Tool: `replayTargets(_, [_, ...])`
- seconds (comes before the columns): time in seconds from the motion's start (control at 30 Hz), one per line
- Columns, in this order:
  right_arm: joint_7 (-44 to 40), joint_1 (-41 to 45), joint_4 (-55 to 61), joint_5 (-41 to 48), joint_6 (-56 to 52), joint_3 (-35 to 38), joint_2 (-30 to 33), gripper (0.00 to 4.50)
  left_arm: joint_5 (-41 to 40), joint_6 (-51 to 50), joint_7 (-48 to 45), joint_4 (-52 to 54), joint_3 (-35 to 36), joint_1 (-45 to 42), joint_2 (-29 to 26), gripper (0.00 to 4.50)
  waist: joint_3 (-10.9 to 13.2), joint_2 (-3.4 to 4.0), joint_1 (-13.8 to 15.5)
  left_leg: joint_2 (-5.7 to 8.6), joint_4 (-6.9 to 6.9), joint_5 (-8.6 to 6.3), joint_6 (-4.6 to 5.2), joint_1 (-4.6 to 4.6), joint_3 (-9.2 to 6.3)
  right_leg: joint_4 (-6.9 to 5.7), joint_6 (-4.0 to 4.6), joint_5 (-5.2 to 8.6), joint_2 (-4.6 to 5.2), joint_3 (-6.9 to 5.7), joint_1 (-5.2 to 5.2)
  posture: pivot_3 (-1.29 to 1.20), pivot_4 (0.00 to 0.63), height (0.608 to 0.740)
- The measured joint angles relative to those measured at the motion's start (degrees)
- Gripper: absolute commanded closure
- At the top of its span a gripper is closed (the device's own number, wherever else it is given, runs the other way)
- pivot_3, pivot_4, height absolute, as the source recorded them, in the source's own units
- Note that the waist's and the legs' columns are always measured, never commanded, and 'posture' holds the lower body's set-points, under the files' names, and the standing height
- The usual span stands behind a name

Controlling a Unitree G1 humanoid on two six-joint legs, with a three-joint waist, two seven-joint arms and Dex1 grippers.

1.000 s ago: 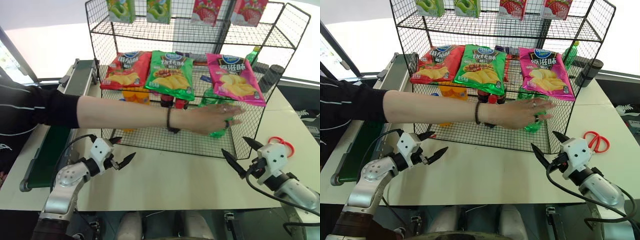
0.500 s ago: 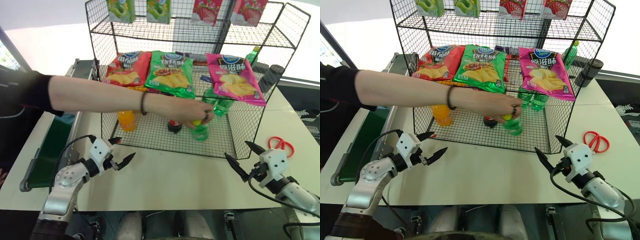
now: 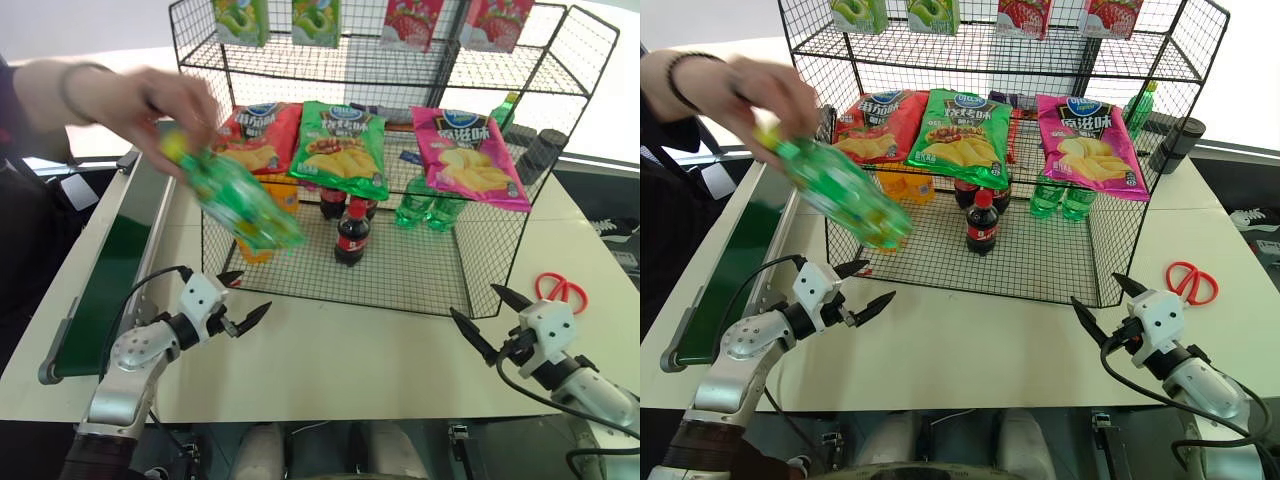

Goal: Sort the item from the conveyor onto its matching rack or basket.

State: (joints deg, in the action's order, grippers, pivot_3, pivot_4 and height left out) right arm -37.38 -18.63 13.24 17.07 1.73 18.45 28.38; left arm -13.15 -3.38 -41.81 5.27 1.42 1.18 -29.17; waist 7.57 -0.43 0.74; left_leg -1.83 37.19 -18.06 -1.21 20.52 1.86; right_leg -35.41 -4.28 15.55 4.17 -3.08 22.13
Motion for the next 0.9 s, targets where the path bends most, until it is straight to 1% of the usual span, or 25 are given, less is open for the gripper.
replayTargets(0.2, [0.18,0.53,0.00,0.02,-0.06,0.01,0.02,0.03,0.01,0.22,0.15,-0.95,-0.01,-1.96,0.56,0.00,0.00,0.00,0.01,0.01,0.01,0.00,0.00,0.00,0.00,0.00,-0.01,0.00,0.00,0.00,-0.01,0.00,0.150,0.740])
replayTargets(0.5, [1.49,-0.01,2.50,0.02,-1.15,0.04,0.01,0.03,-0.01,0.15,0.20,-2.13,-0.15,-2.02,1.25,0.00,0.00,0.00,0.00,-0.01,0.00,0.00,0.00,-0.01,0.00,0.00,-0.02,-0.01,-0.01,0.00,-0.01,0.00,0.150,0.740])
replayTargets(0.63, [1.72,0.31,3.26,0.02,-2.54,-0.25,0.02,0.03,-0.63,-0.21,0.36,-0.18,0.12,-1.54,1.20,0.00,0.00,0.00,-0.01,-0.01,0.01,0.00,0.00,0.00,0.00,0.00,-0.02,-0.01,0.00,0.00,-0.01,0.00,0.150,0.740])
replayTargets(0.9, [1.76,3.55,3.54,0.00,-4.39,-2.49,0.02,0.03,-1.70,-1.10,0.94,2.82,2.41,1.10,0.12,0.00,0.00,0.00,0.02,0.02,0.01,0.00,0.00,-0.01,0.01,-0.02,-0.01,-0.01,0.13,-0.01,-0.02,0.00,0.150,0.740])
